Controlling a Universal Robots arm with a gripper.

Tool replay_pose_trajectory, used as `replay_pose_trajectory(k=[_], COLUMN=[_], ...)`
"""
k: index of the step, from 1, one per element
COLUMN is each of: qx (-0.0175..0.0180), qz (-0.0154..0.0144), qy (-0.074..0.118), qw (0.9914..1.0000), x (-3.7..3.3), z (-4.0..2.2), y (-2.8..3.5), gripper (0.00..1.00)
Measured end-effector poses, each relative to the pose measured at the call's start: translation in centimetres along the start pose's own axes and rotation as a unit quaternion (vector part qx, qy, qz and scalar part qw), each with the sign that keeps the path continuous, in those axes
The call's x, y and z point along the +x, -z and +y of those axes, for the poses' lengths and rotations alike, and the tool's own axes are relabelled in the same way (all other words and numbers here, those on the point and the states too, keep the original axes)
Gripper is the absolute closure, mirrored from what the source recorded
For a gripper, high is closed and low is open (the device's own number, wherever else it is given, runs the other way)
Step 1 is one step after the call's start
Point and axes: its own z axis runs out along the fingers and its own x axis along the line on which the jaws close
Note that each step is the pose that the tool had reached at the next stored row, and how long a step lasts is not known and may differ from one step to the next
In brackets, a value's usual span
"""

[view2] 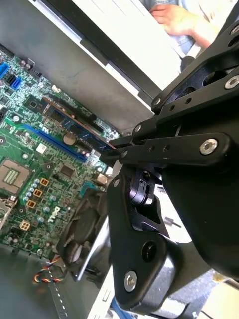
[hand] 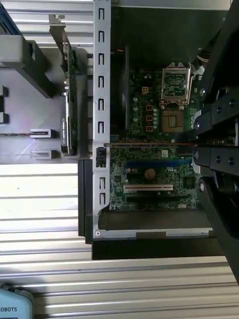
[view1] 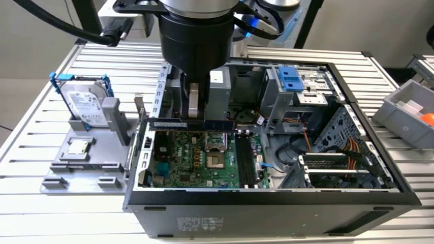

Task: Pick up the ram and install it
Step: 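Pick up the ram and move it above insertion slot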

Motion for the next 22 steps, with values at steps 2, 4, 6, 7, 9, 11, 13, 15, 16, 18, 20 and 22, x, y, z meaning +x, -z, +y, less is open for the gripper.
replay_pose_trajectory(k=[2, 4, 6, 7, 9, 11, 13, 15, 16, 18, 20, 22], qx=[0.0000, 0.0001, 0.0001, 0.0001, 0.0001, 0.0002, 0.0002, 0.0002, 0.0003, 0.0003, 0.0004, 0.0004], qz=[0.0003, 0.0007, 0.0016, 0.0020, 0.0035, 0.0045, 0.0056, 0.0067, 0.0073, 0.0086, 0.0099, 0.0112], qy=[0.000, 0.000, 0.000, 0.000, 0.000, 0.000, 0.000, 0.000, 0.000, 0.000, 0.000, 0.000], qw=[1.00000, 1.00000, 1.00000, 1.00000, 0.99999, 0.99999, 0.99998, 0.99998, 0.99997, 0.99996, 0.99995, 0.99994], x=[-0.05, -0.09, -0.17, -0.20, -0.30, -0.35, -0.41, -0.47, -0.49, -0.55, -0.61, -0.67], z=[-0.19, -0.36, -0.58, -0.66, -0.89, -1.05, -1.21, -1.36, -1.44, -1.60, -1.76, -1.91], y=[0.00, 0.00, 0.00, 0.01, 0.00, 0.00, 0.01, 0.01, 0.00, 0.00, 0.00, 0.00], gripper=[1.00, 1.00, 1.00, 1.00, 1.00, 1.00, 1.00, 1.00, 1.00, 1.00, 1.00, 1.00])
